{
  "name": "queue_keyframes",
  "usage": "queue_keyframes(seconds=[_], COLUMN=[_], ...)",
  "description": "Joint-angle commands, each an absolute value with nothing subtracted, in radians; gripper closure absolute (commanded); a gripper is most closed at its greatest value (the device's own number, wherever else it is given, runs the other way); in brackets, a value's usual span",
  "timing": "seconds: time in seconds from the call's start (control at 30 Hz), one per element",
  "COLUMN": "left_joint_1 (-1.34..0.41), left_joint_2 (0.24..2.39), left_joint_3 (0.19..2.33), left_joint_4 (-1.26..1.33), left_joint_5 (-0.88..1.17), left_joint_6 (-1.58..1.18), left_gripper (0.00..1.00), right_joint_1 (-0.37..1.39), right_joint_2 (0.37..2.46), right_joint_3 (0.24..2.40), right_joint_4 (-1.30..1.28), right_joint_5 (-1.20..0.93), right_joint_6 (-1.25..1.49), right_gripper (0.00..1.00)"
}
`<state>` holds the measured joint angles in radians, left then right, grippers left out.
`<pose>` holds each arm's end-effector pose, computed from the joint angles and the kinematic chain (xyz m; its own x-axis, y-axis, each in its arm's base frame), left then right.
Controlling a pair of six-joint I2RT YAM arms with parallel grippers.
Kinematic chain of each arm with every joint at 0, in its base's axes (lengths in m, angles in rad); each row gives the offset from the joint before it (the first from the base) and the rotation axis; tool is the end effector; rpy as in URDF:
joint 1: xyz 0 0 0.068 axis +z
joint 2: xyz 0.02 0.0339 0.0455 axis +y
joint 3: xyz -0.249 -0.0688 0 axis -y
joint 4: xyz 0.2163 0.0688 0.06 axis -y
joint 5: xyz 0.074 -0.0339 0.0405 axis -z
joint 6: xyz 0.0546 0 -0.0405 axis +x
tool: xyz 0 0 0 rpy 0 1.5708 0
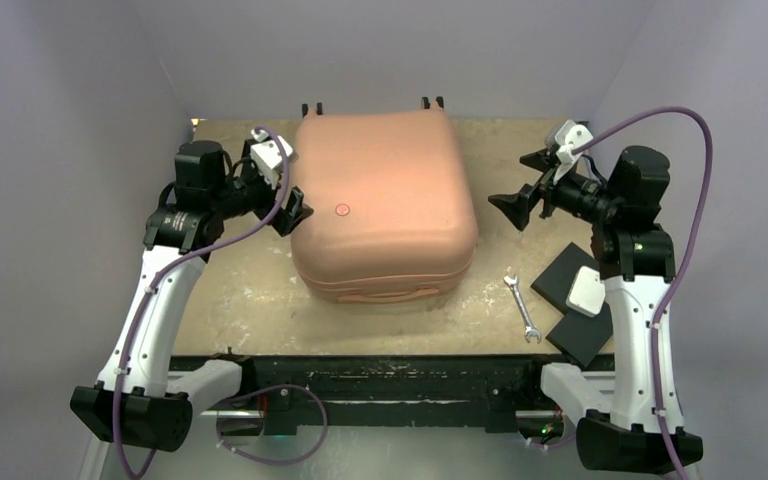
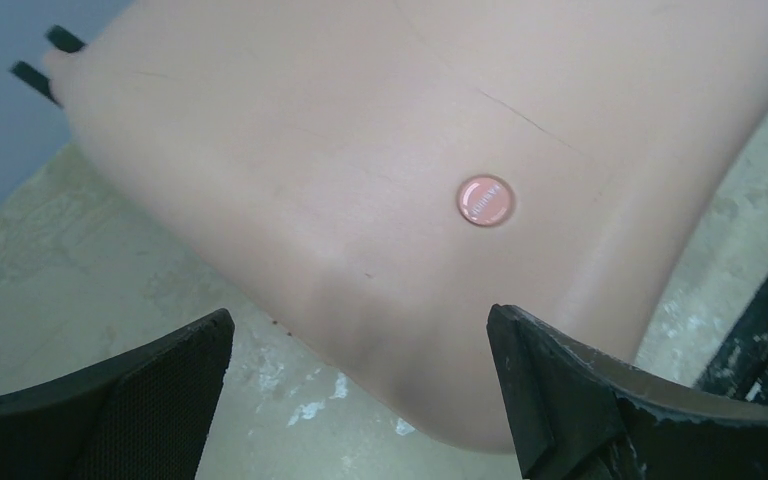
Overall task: Pack the luggage
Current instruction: Reset both arms
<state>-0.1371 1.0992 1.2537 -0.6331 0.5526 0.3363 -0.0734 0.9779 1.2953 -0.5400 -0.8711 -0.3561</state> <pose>0.2123 -0.0582 0.3724 -0.2400 0.3166 -0.9177 0.6961 0.7151 0.0647 0.1767 0.0289 0.4204 0.0366 -0.2278 -0.9730 -0.7300 0.6589 -0.1817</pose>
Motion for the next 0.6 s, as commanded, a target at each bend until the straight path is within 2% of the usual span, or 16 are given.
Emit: queue_keyframes(seconds=[0.0,0.13,0.57], left_joint_1=[-0.129,-0.129,-0.109], left_joint_2=[1.128,1.136,1.14], left_joint_3=[1.264,1.221,1.183], left_joint_4=[-0.755,-0.718,-0.665], left_joint_5=[0.735,0.765,0.809], left_joint_6=[0.486,0.477,0.421], left_gripper=[0.01,0.01,0.01], right_joint_1=[-0.075,-0.075,-0.075], right_joint_2=[0.98,0.981,1.007], right_joint_3=[1.293,1.28,1.273], right_joint_4=[-0.581,-0.624,-0.635], right_joint_5=[-0.889,-0.997,-1.038], right_joint_6=[-0.41,-0.488,-0.52], right_gripper=[0.01,0.01,0.01])
